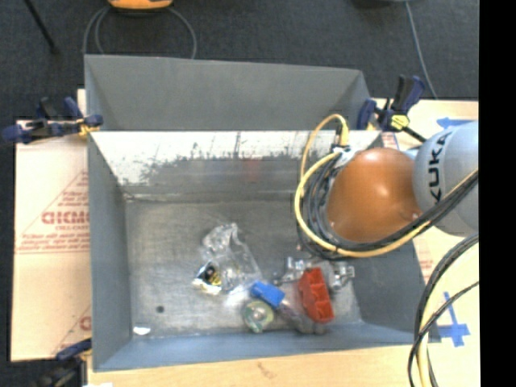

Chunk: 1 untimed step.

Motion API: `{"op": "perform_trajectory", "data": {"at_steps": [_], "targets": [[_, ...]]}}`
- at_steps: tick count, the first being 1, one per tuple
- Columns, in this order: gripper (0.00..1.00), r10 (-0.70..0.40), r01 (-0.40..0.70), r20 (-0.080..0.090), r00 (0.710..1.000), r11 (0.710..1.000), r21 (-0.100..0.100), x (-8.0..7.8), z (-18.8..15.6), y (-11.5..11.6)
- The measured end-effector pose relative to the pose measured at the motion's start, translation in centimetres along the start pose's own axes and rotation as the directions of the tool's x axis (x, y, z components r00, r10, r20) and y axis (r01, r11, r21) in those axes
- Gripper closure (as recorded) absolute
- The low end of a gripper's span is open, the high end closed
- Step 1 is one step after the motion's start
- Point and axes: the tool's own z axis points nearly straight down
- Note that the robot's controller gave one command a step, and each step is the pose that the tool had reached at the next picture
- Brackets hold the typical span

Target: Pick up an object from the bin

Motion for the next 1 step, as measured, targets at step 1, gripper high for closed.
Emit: {"op": "perform_trajectory", "data": {"at_steps": [1], "targets": [[1.00, -0.002, 0.002, 0.003, 1.000, 1.000, 0.003, -0.21, -0.20, -0.08]]}}
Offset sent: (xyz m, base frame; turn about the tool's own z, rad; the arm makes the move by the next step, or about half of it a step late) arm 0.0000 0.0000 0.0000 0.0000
